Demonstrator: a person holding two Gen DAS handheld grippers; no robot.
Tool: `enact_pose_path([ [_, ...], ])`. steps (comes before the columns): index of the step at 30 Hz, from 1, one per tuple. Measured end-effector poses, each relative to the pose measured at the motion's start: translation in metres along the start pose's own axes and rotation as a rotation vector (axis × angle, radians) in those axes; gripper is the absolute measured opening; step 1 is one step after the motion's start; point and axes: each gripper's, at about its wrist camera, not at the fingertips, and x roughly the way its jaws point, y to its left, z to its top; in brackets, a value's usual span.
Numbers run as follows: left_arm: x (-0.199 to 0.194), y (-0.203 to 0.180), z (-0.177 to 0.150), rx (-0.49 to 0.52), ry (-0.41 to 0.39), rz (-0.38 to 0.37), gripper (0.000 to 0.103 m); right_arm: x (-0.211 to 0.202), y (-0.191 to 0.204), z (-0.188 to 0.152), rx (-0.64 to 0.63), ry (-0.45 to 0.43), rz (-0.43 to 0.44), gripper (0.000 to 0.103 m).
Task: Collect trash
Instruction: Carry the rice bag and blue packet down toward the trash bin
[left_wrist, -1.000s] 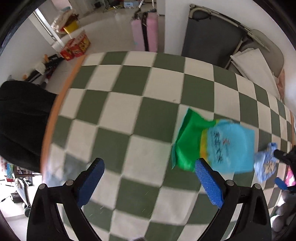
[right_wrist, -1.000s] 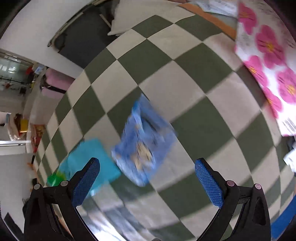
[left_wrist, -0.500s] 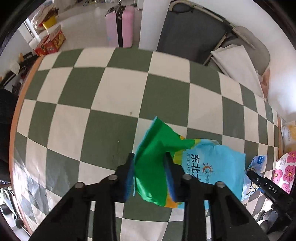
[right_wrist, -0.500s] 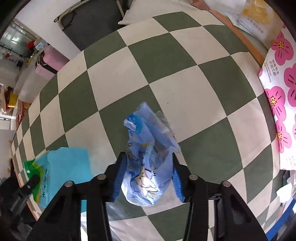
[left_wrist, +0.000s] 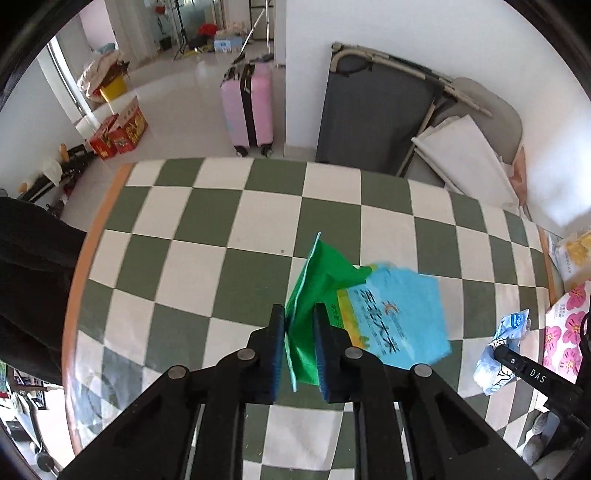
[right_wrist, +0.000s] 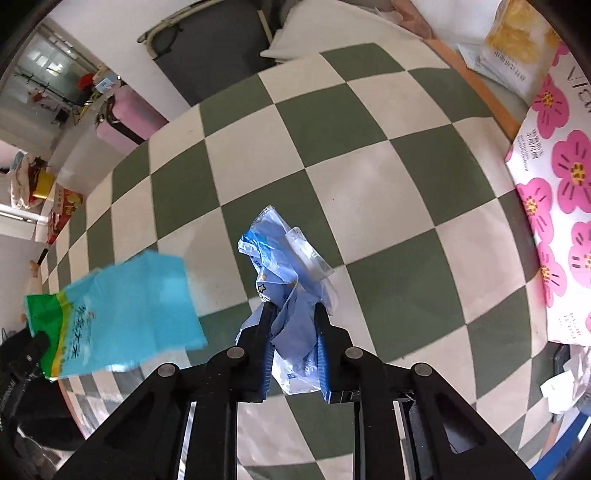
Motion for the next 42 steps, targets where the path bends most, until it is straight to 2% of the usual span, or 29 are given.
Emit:
enact_pose_path([
  [9,-0.052,0.019,-0.034,-0.010,-0.067,0.028,0.010,-0.038,0.002,-0.040,-0.024,-0.028,0.052,0.018],
  [14,-0.089,0.036,-0.063,-0.007,-0.109,0.022,0.009,-0.072,-0.011,-0.083,-0.045,-0.051,0.077,0.018],
  [20,-0.138,0.063,-0.118,0.018,-0.156,-0.006,0.009,-0.116,-0.014,-0.153,-0.092,-0.084,0.092,0.017],
  [23,-0.159,0.080,-0.154,0.036,-0.173,-0.033,0.009,-0.136,-0.011,-0.198,-0.110,-0.102,0.103,0.017],
  [27,-0.192,0.109,-0.213,0.064,-0.194,-0.083,0.009,-0.165,-0.008,-0.278,-0.115,-0.143,0.122,0.017],
  [32,-0.223,0.147,-0.293,0.116,-0.169,-0.144,0.009,-0.195,-0.013,-0.383,-0.092,-0.171,0.123,0.017],
  [36,-0.237,0.176,-0.360,0.144,-0.107,-0.164,0.009,-0.210,-0.023,-0.474,-0.070,-0.148,0.130,0.017],
  [42,-0.222,0.211,-0.454,0.179,0.052,-0.131,0.009,-0.199,-0.055,-0.594,-0.032,-0.021,0.147,0.017],
])
